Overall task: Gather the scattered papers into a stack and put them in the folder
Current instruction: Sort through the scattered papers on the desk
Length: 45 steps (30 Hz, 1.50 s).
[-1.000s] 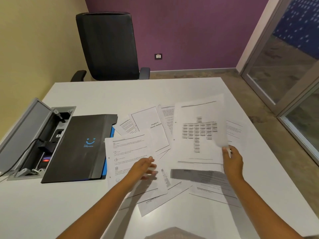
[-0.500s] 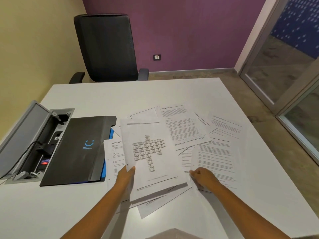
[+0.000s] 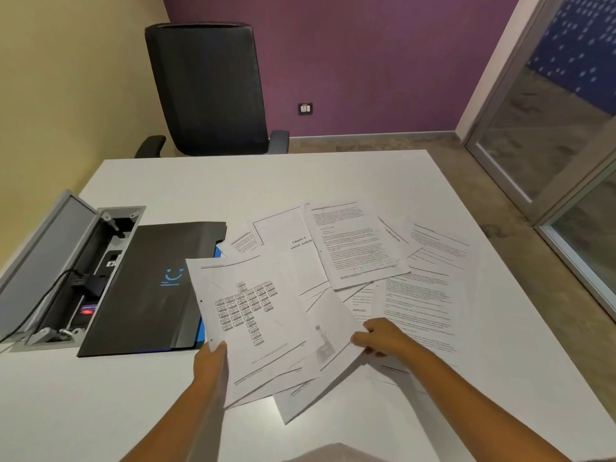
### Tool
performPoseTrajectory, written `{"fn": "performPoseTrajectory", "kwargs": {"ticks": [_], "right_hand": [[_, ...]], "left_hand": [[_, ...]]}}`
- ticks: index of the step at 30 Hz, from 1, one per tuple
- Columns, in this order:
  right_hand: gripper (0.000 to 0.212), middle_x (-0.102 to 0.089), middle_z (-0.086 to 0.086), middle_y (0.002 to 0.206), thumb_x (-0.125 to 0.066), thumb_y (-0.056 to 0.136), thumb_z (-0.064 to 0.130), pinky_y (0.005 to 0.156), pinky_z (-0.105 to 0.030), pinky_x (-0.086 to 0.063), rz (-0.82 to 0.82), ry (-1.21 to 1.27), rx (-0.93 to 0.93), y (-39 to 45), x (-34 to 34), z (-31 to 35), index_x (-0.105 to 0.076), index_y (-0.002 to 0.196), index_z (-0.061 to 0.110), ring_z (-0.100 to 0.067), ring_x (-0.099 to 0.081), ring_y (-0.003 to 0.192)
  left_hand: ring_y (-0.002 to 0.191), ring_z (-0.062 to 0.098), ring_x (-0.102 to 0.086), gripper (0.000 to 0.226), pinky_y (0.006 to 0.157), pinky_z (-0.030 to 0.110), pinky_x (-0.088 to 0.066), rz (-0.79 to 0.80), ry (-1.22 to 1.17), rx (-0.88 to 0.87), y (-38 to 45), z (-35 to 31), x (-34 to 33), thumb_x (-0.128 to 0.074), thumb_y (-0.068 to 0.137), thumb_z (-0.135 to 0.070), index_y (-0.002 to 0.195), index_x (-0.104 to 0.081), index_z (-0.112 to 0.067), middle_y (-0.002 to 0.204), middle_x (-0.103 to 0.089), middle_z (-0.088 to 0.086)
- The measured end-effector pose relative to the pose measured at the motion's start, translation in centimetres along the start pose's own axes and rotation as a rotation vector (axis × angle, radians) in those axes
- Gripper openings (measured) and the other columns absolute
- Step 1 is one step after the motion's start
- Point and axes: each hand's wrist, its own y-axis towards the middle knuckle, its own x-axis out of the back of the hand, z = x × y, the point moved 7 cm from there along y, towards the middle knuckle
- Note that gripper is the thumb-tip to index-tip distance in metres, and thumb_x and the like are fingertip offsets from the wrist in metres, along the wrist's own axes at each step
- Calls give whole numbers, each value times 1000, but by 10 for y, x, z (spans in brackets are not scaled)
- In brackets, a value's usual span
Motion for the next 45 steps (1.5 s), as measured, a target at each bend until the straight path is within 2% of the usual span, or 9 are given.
{"fn": "performPoseTrajectory", "kwargs": {"ticks": [4,9,14,18,23,27,33,39,45], "right_hand": [[6,-66,1,69,-59,77,20,56,-23,-46,-44,174,-31,-8,28,9,-61,78,14,-9,-63,52],[8,-62,-2,57,-55,80,7,45,-22,-46,-60,337,-16,-18,76,11,-53,73,11,-13,-58,45],[15,-62,-7,76,-66,75,5,46,-23,-47,-262,50,-25,-33,142,8,-60,84,16,-20,-61,63],[15,-59,-6,66,-64,78,1,47,-23,-41,-388,-66,-55,-48,185,0,-64,88,12,-20,-53,55],[14,-40,1,33,-54,76,-4,31,-15,-22,-552,106,-68,-72,224,-15,-66,74,4,-12,-30,28],[15,-36,-9,52,-47,78,-1,50,-22,-23,-742,389,-166,-80,243,-30,-57,72,7,-18,-27,46],[28,-50,-3,48,-39,85,-3,36,-13,-39,-555,813,-51,-57,180,-22,-50,67,14,-11,-47,39],[25,-63,-10,98,-49,85,0,72,-35,-52,-271,496,56,-30,77,8,-57,107,11,-25,-61,82],[24,-63,7,70,-49,82,-4,55,-21,-43,-208,461,161,-28,57,22,-58,86,18,-12,-53,62]], "left_hand": [[116,42,-50,39,101,49,-40,-34,31,-7,1,-3,3,-51,93,-14,129,-45,0,127,-54,24],[116,42,-49,40,101,50,-39,-42,56,-25,4,-6,1,-50,93,-15,130,-44,1,128,-53,24],[109,38,-53,39,98,49,-42,14,11,-58,2,-16,-14,-51,93,-16,129,-46,-2,127,-55,22],[116,39,-53,41,100,50,-41,41,13,-87,-2,-29,-28,-50,94,-17,132,-44,-5,129,-55,20],[115,37,-53,39,100,52,-42,63,19,-101,-3,-35,-34,-50,93,-17,131,-44,-9,128,-56,18],[117,38,-52,41,102,52,-42,57,21,-87,-4,-32,-30,-49,94,-16,133,-43,-7,130,-55,19],[121,39,-50,45,104,52,-39,145,-33,-101,-20,-40,-56,-48,95,-17,137,-38,-7,135,-51,19],[117,35,-54,40,104,53,-41,338,-71,-182,-46,-64,-94,-47,95,-18,134,-43,-11,131,-56,16],[110,30,-62,40,94,50,-49,494,-39,-299,-62,-93,-100,-52,90,-31,126,-53,-13,119,-66,12]]}}
